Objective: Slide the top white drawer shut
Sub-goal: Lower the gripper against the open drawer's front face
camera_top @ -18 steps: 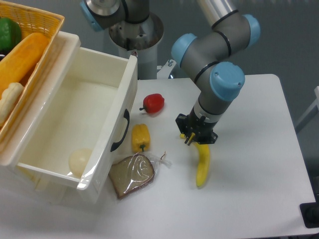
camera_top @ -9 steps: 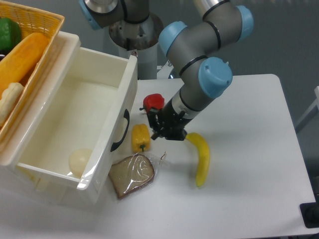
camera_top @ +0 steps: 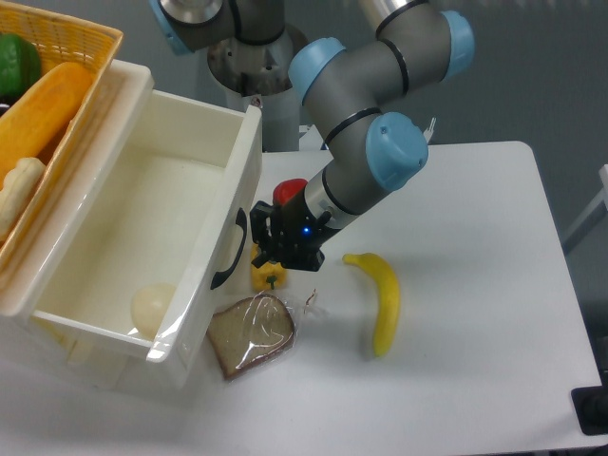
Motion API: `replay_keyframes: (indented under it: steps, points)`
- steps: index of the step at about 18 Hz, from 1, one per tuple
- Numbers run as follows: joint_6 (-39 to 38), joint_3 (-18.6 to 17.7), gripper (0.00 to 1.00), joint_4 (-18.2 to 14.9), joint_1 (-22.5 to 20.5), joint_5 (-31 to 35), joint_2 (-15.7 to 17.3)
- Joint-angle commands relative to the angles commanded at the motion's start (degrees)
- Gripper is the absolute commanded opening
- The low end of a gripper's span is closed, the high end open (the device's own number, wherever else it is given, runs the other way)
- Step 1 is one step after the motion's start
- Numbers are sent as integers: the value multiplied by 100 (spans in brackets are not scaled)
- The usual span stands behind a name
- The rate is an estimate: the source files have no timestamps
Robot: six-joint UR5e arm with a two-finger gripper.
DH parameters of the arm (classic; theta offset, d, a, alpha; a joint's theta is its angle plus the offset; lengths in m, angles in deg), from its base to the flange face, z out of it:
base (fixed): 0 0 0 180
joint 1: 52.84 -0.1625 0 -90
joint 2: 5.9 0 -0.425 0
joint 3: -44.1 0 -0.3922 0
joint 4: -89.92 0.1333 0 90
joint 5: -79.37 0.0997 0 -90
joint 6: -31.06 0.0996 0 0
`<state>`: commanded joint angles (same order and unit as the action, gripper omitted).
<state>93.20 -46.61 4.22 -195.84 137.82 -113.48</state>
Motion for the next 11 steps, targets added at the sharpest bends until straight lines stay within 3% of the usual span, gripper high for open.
replay_keyframes:
  steps: [11]
  points:
    - [-9,0,10,-316,184,-62,246]
